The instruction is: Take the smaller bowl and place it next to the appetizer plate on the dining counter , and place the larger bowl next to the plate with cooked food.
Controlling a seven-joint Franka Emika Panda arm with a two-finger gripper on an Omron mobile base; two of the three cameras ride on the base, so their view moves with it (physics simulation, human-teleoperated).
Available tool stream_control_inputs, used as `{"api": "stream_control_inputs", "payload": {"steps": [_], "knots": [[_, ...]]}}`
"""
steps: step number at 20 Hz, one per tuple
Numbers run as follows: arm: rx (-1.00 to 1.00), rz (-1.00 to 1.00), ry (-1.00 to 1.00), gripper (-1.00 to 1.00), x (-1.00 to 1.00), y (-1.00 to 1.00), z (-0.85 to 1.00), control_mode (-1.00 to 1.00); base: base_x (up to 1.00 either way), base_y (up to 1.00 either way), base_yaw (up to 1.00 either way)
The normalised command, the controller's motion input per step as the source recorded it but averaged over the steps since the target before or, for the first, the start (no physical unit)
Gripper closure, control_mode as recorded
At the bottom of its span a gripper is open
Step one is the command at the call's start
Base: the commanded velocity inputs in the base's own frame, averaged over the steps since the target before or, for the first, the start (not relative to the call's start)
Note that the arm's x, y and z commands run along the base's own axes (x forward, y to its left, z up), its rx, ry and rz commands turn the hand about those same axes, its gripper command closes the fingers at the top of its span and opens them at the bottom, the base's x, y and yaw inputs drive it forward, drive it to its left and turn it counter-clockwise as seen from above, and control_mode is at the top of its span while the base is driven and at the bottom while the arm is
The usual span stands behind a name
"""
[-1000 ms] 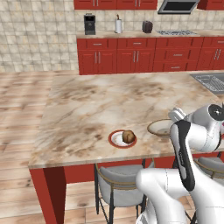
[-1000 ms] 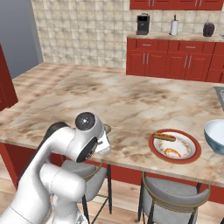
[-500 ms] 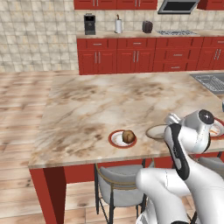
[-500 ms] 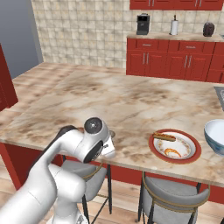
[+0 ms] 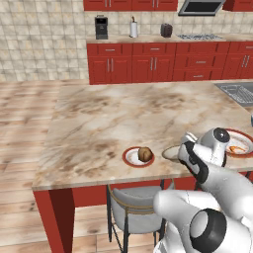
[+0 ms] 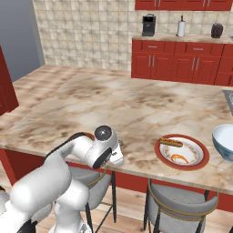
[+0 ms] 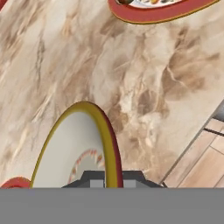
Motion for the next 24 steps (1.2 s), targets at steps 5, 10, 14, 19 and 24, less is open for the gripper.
{"api": "stream_control_inputs", "payload": {"steps": [5, 10, 14, 19, 24], "knots": [[0.0, 0.0, 0.05, 1.0, 0.4, -0.1, -0.37, -1.0, 0.0, 0.0, 0.0], [0.0, 0.0, 0.05, 1.0, 0.43, -0.02, -0.34, -1.0, 0.0, 0.0, 0.0], [0.0, 0.0, 0.01, 1.0, 0.53, -0.06, -0.36, -1.0, 0.0, 0.0, 0.0], [0.0, 0.0, 0.02, -1.0, 0.24, -0.05, 0.05, -1.0, 0.0, 0.0, 0.0], [0.0, 0.05, 0.03, -1.0, 0.0, 0.0, 0.79, -1.0, 0.0, 0.0, 0.0]]}}
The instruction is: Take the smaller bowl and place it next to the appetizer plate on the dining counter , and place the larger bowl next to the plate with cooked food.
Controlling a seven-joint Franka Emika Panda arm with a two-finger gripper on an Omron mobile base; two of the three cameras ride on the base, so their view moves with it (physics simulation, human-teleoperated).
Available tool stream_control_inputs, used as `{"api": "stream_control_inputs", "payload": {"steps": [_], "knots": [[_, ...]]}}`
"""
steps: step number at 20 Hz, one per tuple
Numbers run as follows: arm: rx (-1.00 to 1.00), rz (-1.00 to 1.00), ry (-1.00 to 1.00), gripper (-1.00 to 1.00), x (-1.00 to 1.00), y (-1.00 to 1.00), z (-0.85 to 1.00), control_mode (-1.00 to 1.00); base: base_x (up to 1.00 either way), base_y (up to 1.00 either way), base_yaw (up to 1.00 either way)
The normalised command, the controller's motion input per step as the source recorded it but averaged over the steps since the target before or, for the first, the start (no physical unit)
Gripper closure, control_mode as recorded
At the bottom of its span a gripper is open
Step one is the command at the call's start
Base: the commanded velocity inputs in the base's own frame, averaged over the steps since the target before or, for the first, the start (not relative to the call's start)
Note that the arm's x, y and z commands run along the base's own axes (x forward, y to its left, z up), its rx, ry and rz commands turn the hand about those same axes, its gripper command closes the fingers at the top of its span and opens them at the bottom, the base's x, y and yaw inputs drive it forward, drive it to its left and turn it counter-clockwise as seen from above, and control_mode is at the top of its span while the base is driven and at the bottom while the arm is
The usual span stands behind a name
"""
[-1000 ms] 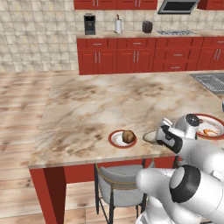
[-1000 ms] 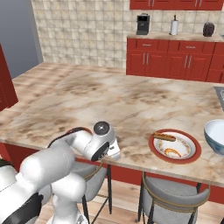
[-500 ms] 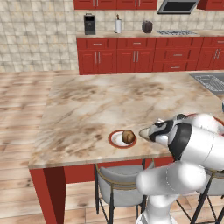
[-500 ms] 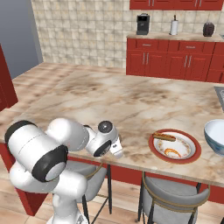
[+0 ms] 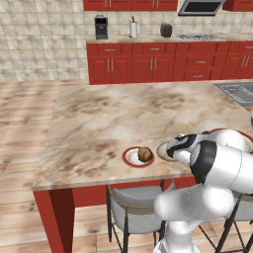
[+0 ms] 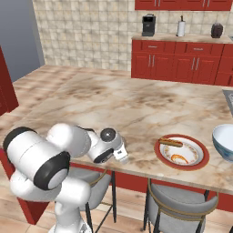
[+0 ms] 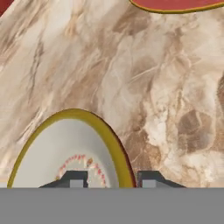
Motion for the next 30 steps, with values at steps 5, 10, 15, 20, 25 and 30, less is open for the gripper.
{"api": "stream_control_inputs", "payload": {"steps": [5, 10, 15, 20, 25, 30], "knots": [[-0.14, 0.11, 0.0, -1.0, 0.0, 0.0, 1.0, -1.0, 0.0, 0.0, 0.0], [-0.13, 0.09, 0.03, -1.0, -0.48, -0.01, 1.0, -1.0, 0.0, 0.0, 0.0], [-0.03, 0.07, 0.0, -1.0, -0.74, -0.09, 1.0, -1.0, 0.0, 0.0, 0.0], [0.0, 0.08, -0.01, -1.0, -0.79, -0.59, 0.89, -1.0, 0.0, 0.0, 0.0], [0.0, 0.02, 0.0, -1.0, -0.89, -0.78, 0.68, -1.0, 0.0, 0.0, 0.0], [0.0, 0.0, 0.0, -1.0, -0.99, -0.61, 0.54, -1.0, 0.0, 0.0, 0.0]]}}
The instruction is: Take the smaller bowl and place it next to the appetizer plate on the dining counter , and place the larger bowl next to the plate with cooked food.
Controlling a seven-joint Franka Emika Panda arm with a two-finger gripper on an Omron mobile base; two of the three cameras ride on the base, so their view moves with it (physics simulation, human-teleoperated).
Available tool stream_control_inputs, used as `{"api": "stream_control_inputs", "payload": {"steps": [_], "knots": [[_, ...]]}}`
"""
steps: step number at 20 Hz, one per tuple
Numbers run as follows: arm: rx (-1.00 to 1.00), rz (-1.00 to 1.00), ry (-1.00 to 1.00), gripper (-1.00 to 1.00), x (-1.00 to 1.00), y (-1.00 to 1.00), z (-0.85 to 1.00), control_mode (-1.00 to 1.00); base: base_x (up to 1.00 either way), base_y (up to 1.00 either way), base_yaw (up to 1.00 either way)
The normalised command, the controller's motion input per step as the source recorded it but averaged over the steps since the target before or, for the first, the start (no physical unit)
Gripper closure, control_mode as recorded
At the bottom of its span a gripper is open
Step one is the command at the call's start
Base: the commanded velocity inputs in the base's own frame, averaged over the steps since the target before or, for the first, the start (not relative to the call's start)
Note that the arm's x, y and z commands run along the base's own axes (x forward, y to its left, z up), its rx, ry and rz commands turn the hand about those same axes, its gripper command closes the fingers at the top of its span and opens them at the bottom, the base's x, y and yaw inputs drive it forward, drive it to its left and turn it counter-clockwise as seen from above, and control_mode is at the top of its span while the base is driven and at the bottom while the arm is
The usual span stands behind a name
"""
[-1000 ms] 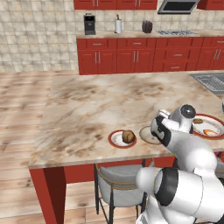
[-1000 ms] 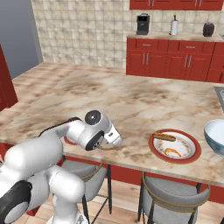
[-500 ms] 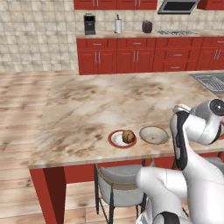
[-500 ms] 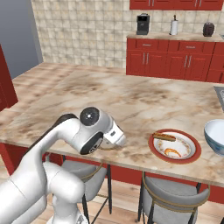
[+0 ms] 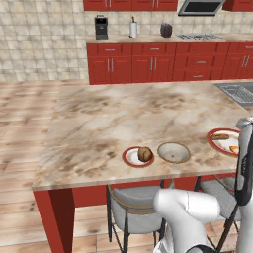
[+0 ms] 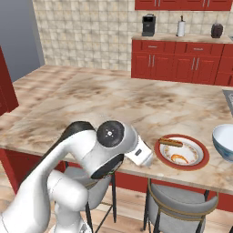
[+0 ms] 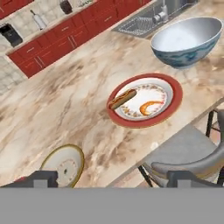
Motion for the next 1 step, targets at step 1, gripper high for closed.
{"api": "stream_control_inputs", "payload": {"steps": [1], "knots": [[0.0, 0.0, 0.0, -1.0, -1.0, -0.52, 0.22, -1.0, 0.0, 0.0, 0.0]]}}
